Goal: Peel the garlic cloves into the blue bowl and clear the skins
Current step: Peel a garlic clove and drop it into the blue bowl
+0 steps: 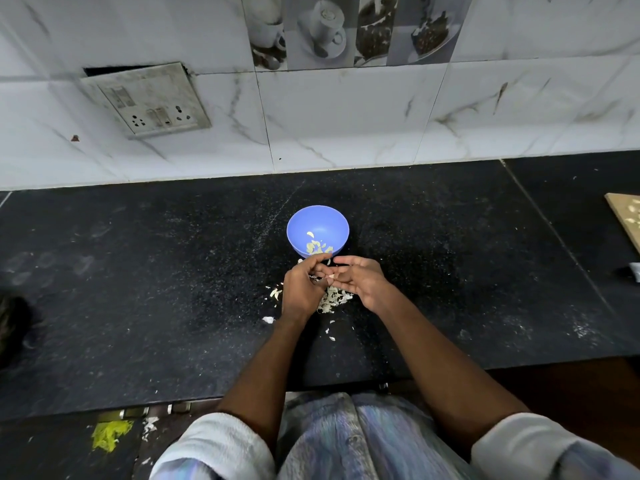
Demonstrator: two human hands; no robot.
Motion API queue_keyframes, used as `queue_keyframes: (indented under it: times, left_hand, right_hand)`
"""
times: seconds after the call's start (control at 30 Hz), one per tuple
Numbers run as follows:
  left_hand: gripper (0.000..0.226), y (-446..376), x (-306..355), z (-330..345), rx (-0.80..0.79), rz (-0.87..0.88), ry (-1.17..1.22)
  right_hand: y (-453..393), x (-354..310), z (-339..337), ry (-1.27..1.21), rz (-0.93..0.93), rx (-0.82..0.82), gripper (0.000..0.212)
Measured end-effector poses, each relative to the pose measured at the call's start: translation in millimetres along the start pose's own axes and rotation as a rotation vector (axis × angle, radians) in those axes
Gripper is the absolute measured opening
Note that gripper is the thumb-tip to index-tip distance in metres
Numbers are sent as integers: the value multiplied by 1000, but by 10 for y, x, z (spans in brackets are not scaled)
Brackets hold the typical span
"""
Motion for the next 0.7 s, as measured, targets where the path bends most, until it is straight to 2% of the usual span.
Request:
queue_keyframes:
  times: [0.1, 0.27, 0.37, 0.5, 0.6, 0.7]
  left_hand:
    - [45, -9, -57, 7, 7, -11, 17]
    - [34, -8, -123, -56, 80, -53, 204]
    - [25, 0, -199, -84, 108, -89, 300]
    - [14, 37, -268, -121, 185, -140, 326]
    - [13, 27, -279, -131, 197, -161, 296]
    - [17, 27, -267, -137, 197, -166, 246]
  right_hand:
    - [17, -28, 21, 108, -17, 9, 36]
    - [30, -97, -69, 245, -101, 180, 14]
    - [7, -137, -91, 403, -152, 235, 20]
    - [-12, -151, 11, 435, -172, 120, 9]
    - [-7, -154, 105, 438, -160, 31, 17]
    - [-10, -165, 135, 462, -177, 30, 16]
Point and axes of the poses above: each hand's wrist, its own y-axis away from the middle knuckle, its own z-axis out of the palm, x = y × z, the point moved 7 cm from there along -y, towards the middle knuckle, and after that the axes turned 13 degrees about -x, right-handed, at the moved point
